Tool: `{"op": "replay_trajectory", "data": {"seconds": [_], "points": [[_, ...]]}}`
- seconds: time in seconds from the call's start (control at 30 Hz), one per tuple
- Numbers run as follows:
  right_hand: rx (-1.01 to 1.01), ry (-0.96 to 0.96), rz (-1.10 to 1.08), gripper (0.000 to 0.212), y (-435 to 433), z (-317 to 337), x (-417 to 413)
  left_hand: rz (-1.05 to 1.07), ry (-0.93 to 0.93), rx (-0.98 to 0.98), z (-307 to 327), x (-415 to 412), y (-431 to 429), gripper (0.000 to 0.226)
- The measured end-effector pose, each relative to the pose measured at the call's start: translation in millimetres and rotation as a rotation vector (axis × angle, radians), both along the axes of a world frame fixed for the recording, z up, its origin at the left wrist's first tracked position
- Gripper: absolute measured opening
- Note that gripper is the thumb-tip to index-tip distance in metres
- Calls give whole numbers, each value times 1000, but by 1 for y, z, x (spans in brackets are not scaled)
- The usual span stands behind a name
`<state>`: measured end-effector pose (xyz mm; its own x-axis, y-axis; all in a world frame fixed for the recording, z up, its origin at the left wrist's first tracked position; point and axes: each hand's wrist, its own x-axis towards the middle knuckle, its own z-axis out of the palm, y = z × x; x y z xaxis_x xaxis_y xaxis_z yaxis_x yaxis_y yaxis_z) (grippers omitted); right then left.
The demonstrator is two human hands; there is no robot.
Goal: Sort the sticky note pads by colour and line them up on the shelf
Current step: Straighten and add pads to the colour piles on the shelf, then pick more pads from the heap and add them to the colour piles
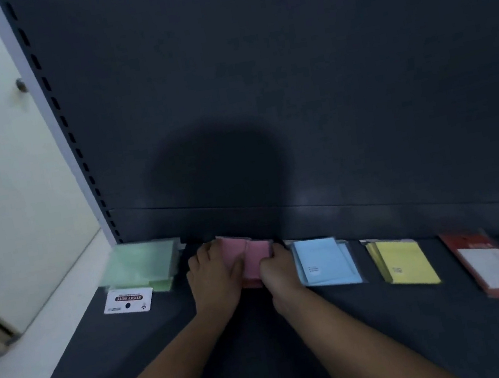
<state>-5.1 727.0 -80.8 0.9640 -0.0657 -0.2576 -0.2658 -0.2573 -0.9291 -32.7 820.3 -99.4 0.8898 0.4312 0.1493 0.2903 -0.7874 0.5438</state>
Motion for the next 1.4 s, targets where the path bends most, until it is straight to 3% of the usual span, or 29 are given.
{"op": "replay_trajectory", "data": {"seconds": [0.17, 0.43, 0.57, 0.67, 0.93, 1.17, 1.4], "points": [[-91, -67, 175, 55, -4, 0, -3, 27, 9, -87, 6, 2, 3, 58], [-40, 5, 419, 55, -14, 16, -10, 63, 104, -193, 20, 1, 3, 62], [33, -28, 535, 42, -36, 24, -26, 40, -13, -38, 31, -4, -15, 59], [66, -96, 562, 45, -71, 32, -35, -88, -151, -50, 43, -7, -52, 49], [-341, -338, 192, 33, -279, 43, -62, -396, -271, -75, 55, -15, -217, 33], [-492, -260, -234, 26, -491, 43, -129, -738, -251, -117, 49, -35, -407, 22], [-568, -209, -512, 23, -626, 41, -209, -965, -166, -112, 37, -67, -556, 23]]}}
